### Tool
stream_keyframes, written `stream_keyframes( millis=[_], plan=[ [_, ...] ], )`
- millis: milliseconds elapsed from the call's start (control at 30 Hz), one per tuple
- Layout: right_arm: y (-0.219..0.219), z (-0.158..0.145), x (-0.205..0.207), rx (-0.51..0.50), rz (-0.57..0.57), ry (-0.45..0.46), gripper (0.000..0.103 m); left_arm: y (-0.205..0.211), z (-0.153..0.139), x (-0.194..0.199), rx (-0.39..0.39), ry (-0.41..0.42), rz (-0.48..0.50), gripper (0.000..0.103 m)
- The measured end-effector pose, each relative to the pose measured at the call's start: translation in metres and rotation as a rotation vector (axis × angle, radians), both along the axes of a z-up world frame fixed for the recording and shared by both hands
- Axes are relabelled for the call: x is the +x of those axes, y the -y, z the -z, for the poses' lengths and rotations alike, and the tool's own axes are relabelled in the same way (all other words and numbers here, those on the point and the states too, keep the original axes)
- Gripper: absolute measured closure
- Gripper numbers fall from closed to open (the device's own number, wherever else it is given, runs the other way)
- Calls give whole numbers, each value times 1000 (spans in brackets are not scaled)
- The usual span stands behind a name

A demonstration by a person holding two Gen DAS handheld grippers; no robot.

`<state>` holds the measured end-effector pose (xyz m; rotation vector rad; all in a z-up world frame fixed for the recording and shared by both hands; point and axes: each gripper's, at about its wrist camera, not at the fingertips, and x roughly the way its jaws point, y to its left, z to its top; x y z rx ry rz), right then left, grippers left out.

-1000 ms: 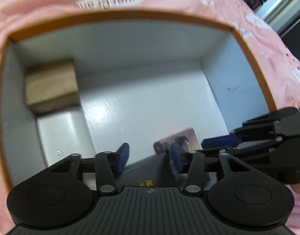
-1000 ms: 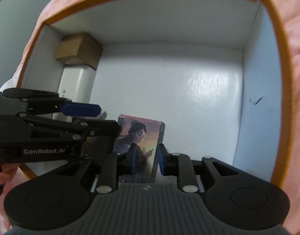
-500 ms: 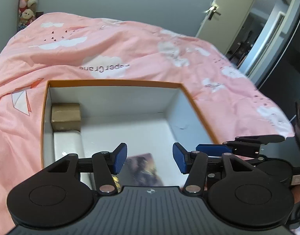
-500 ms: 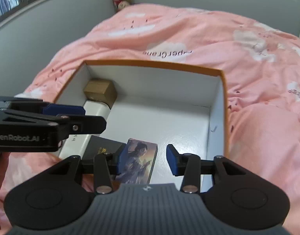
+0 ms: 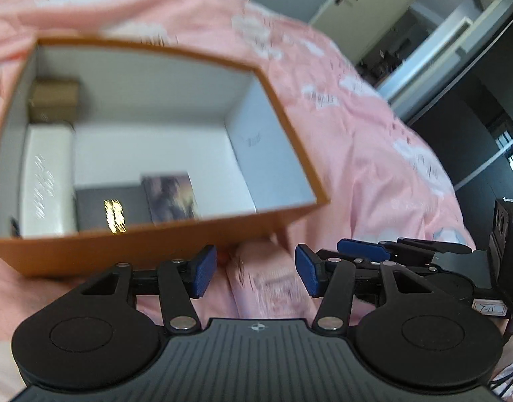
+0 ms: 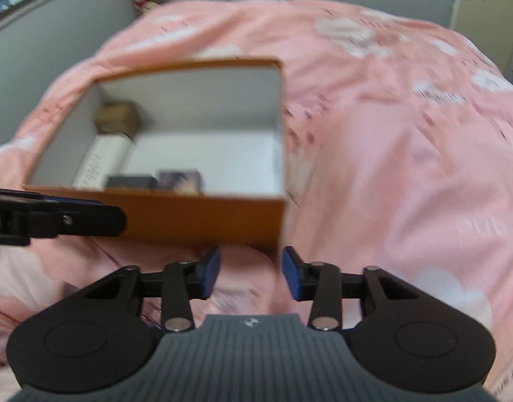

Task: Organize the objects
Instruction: 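Open both tools and withdraw them from the box, then grasp the pink backpack with the left tool while the right tool grasps the pink wallet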

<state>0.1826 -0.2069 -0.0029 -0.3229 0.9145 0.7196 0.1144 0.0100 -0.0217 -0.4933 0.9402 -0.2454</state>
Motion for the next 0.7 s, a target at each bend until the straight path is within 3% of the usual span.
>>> stream_keyframes(
  millis=[133,267,500,700],
  plan=[
    [18,19,6,-18,54,-71,69,8,22,15,-64,-98,38,42],
    [25,36,14,13,74,-186,69,21,44,34,-51,-198,97,42],
    [26,56,24,23,97,-266,71,36,74,53,-13,-308,133,42],
    [25,68,31,60,94,-348,82,43,94,55,-70,-346,121,43]
  ],
)
